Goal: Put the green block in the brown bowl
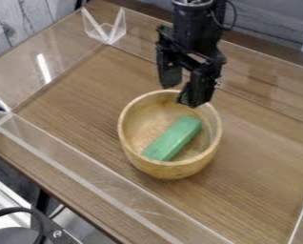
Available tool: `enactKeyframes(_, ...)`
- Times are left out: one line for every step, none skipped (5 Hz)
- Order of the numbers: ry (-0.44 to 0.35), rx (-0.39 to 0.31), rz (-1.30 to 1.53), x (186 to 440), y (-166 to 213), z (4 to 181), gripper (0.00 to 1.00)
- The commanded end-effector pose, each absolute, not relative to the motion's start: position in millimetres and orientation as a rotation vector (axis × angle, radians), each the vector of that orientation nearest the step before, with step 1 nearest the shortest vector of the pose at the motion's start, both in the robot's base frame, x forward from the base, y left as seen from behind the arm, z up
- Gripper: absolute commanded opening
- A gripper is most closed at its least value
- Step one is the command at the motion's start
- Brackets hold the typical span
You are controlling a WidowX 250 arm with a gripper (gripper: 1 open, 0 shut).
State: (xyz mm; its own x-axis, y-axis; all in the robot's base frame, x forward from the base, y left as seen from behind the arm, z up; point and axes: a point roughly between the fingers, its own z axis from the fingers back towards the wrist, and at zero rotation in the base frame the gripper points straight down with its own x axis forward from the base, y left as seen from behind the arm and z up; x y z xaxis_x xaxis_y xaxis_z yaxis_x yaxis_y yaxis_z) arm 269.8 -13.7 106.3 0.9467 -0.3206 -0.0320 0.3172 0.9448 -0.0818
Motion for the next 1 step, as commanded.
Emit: enactKeyframes(-0.003,-0.062,-0.327,278.1,-15.0,110.9,1.00)
